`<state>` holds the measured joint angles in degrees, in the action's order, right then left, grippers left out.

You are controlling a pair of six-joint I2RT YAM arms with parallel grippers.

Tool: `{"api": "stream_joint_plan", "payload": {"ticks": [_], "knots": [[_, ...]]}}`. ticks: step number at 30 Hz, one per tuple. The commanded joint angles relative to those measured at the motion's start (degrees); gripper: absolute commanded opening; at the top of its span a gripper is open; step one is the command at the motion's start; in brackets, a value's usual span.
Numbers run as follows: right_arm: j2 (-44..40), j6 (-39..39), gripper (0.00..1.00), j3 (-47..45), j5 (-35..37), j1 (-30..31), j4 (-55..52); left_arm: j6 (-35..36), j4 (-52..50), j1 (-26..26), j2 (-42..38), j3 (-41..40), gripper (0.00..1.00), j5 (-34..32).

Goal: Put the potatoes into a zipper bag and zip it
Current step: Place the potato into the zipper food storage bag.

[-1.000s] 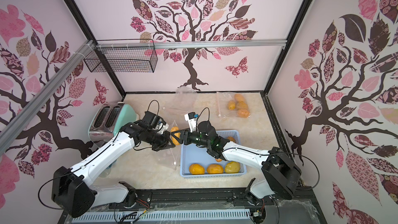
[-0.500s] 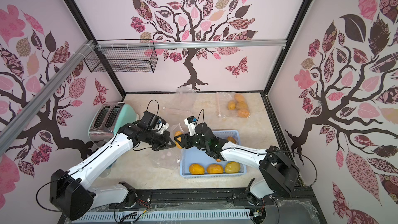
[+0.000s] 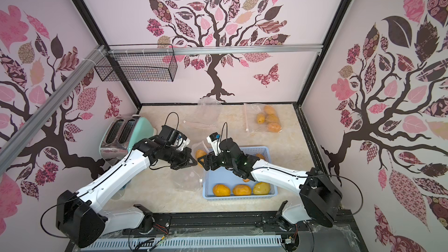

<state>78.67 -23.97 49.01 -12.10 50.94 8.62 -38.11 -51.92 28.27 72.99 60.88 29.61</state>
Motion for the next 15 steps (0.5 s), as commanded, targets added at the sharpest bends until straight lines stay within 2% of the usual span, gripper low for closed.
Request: {"api": "stream_joint_plan", "payload": {"ticks": [1, 8, 12, 15], "knots": [[-5.2, 5.1, 0.79, 4.1, 0.3, 0.2, -5.5, 2.0, -0.6, 0.2, -0.3, 1.5, 0.0, -0.5], [-11.6, 4.7, 0.77, -0.7, 5.8, 0.2, -6.2, 4.2, -1.1, 0.2, -1.4, 0.5, 0.0, -1.9], [-8.0, 1.8, 0.76, -0.4, 10.2, 0.2, -7.3, 5.7, -1.9, 0.1, -1.3, 0.8, 0.0, -1.5], [-3.7, -0.2, 0.74, 1.2, 8.3, 0.3, -6.9, 6.6, -2.5, 0.1, -1.4, 0.7, 0.0, -1.4]]}}
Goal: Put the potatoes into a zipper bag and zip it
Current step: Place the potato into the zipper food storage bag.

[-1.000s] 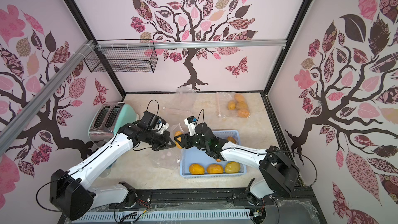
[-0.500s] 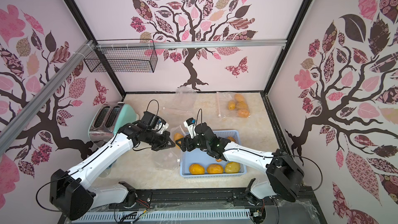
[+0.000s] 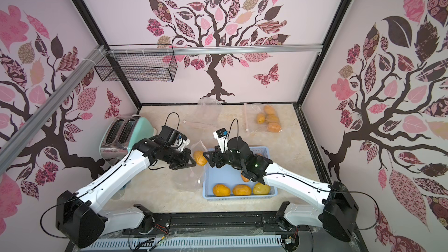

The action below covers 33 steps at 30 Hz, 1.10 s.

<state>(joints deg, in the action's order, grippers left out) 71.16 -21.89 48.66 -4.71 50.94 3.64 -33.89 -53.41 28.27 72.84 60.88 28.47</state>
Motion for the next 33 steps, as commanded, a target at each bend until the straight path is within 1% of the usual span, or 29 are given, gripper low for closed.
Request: {"api": "stream_joint_plan", "payload": {"ticks": [1, 3, 6, 10, 15, 17, 19, 21, 23, 25, 26, 27, 28, 29, 31, 32, 33], "knots": [[5.1, -2.7, 0.74, 2.2, -0.4, 0.3, -2.0, 2.6, -1.1, 0.2, -1.3, 0.6, 0.0, -0.4], [7.9, -4.0, 0.73, 3.8, -2.8, 0.3, -2.1, 2.9, -1.4, 0.2, -1.4, 0.4, 0.0, -0.9], [10.6, -5.6, 0.67, 4.4, -4.5, 0.3, -1.5, 3.3, -2.3, 0.2, -1.2, 0.8, 0.0, -1.2], [12.8, -7.0, 0.6, 4.0, -7.6, 0.2, 0.6, 3.8, -2.4, 0.1, -1.3, 0.9, 0.0, -1.2], [15.8, -8.0, 0.54, 4.2, -11.9, 0.3, 2.1, 4.3, -3.0, 0.2, -1.5, 1.5, 0.0, -1.4], [16.7, -8.0, 0.47, 4.5, -12.7, 0.3, 2.2, 4.7, -3.7, 0.1, -1.5, 2.2, 0.0, -2.0], [16.8, -8.0, 0.38, 4.6, -13.1, 0.2, 2.8, 5.1, -4.7, 0.2, -1.8, 2.3, 0.0, -3.0], [16.5, -7.9, 0.29, 4.8, -13.5, 0.3, 3.0, 5.6, -5.9, 0.2, -2.1, 2.8, 0.0, -5.3], [16.1, -7.4, 0.21, 5.6, -13.8, 0.2, 2.6, 6.5, -8.4, 0.2, -2.2, 3.8, 0.0, -8.9], [15.9, -6.7, 0.2, 6.9, -14.1, 0.3, 1.5, 7.5, -11.7, 0.2, -2.3, 5.6, 0.0, -13.6], [15.9, -6.1, 0.25, 7.7, -14.4, 0.3, 0.7, 8.1, -13.9, 0.1, -2.3, 7.0, 0.0, -17.0], [15.6, -5.3, 0.4, 8.5, -14.6, 0.3, 0.0, 8.5, -15.6, 0.2, -2.6, 8.2, 0.0, -20.6], [15.1, -4.2, 0.58, 9.4, -14.0, 0.2, -1.0, 8.8, -17.7, 0.2, -2.9, 9.7, 0.0, -25.7], [14.0, -3.4, 0.69, 9.9, -12.2, 0.2, -1.9, 9.0, -19.3, 0.1, -3.5, 11.0, 0.0, -31.6], [11.0, -1.1, 0.78, 9.9, -9.2, 0.3, -2.8, 8.6, -22.3, 0.2, -4.6, 13.0, 0.0, -43.1], [9.3, 0.6, 0.8, 9.8, -8.4, 0.2, -3.3, 8.6, -23.7, 0.2, -5.2, 13.8, 0.0, -47.6], [7.6, 2.0, 0.82, 9.7, -8.0, 0.3, -3.8, 8.7, -24.5, 0.2, -5.9, 14.4, 0.0, -50.3]]}}
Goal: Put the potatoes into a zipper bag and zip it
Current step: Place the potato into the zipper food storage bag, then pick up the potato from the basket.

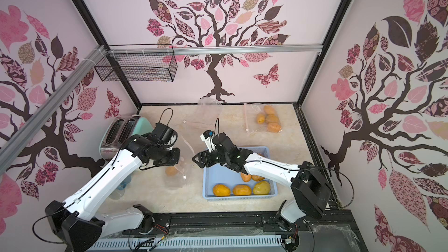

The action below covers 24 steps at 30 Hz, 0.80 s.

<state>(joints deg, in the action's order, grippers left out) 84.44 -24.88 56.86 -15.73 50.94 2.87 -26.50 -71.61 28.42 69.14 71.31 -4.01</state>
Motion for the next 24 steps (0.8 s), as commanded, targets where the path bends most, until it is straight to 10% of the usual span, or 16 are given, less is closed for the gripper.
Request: {"api": "stream_joint_plan", "payload": {"ticks": [1, 4, 12, 24], "knots": [[-7.5, 6.4, 0.84, 1.4, 3.8, 0.2, -3.8, 1.0, -6.9, 0.0, -2.9, 4.5, 0.0, -20.0], [-12.0, 9.1, 0.86, 0.8, 6.8, 0.1, -7.7, 1.3, -6.7, 0.0, -3.6, 4.9, 0.0, -21.0], [-13.9, 7.0, 0.85, -3.6, 16.5, 0.1, -23.0, 3.3, 5.5, 0.0, 0.3, -5.1, 0.0, 2.7], [-9.2, 6.4, 0.85, -13.1, 7.3, 0.1, -25.6, 2.7, 15.4, 0.0, 3.2, -14.5, 0.0, 14.2]]}}
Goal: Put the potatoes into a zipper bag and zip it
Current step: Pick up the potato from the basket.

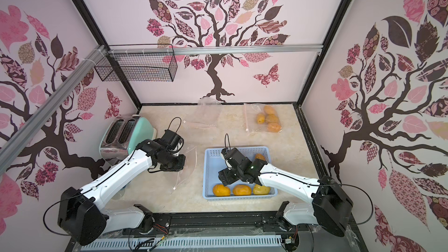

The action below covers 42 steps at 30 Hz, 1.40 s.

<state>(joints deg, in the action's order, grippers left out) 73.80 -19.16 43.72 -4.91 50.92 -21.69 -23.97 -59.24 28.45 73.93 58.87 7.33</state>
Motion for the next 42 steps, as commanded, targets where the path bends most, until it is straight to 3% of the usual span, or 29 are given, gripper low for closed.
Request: {"api": "stream_joint_plan", "payload": {"ticks": [1, 32, 39, 42], "knots": [[1.8, 0.9, 0.85, -0.2, -4.1, 0.1, -0.9, 0.1, 3.2, -0.1, -1.7, -2.4, 0.0, 2.9], [5.9, 1.3, 0.83, -0.8, -10.5, 3.3, -1.5, -0.6, 3.7, 0.0, -3.1, -3.9, 0.0, 1.9], [10.4, 1.3, 0.83, 0.3, -8.4, 5.0, -1.9, -0.7, 3.8, 0.0, -3.4, -4.1, 0.0, 1.9], [11.9, 0.8, 0.78, 0.9, -6.8, 5.0, -0.8, -0.8, 3.9, 0.0, -3.4, -4.2, 0.0, 2.0]]}}
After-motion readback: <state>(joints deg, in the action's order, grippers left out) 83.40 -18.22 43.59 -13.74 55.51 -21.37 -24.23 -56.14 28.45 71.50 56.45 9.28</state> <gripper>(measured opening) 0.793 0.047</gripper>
